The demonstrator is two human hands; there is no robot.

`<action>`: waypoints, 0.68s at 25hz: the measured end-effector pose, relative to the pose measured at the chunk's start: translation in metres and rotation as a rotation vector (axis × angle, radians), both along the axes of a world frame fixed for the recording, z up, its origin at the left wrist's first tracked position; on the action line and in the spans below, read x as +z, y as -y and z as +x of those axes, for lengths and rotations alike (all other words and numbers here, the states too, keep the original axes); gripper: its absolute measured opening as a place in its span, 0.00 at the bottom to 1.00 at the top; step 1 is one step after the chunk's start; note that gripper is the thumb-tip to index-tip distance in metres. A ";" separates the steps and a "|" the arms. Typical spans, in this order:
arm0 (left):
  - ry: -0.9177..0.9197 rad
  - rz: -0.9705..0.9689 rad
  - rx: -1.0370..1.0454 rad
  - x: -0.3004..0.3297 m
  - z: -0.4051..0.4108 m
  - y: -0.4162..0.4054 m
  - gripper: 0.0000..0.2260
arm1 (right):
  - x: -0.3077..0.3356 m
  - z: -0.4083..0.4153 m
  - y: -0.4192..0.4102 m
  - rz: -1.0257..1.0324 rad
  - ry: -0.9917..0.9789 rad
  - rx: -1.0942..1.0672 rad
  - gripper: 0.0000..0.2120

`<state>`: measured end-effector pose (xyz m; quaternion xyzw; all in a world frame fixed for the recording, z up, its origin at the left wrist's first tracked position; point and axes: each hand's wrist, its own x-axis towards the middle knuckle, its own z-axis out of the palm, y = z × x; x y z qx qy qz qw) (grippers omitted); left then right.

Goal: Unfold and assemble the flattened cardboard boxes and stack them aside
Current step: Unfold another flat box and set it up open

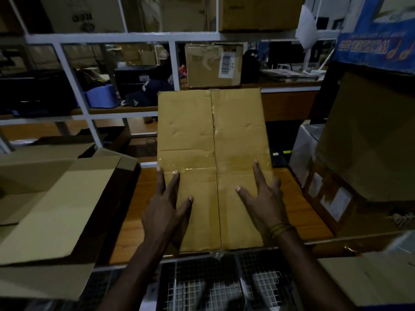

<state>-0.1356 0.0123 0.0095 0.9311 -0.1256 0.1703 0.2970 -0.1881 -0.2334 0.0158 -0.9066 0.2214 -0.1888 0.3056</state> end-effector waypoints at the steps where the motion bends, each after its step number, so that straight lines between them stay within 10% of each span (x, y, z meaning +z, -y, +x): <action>1: -0.025 0.036 0.000 -0.005 0.000 0.000 0.34 | -0.003 -0.001 0.000 -0.001 -0.032 0.013 0.41; 17: -0.148 0.203 0.058 0.003 0.041 -0.003 0.22 | 0.003 0.052 -0.016 -0.236 -0.270 0.064 0.29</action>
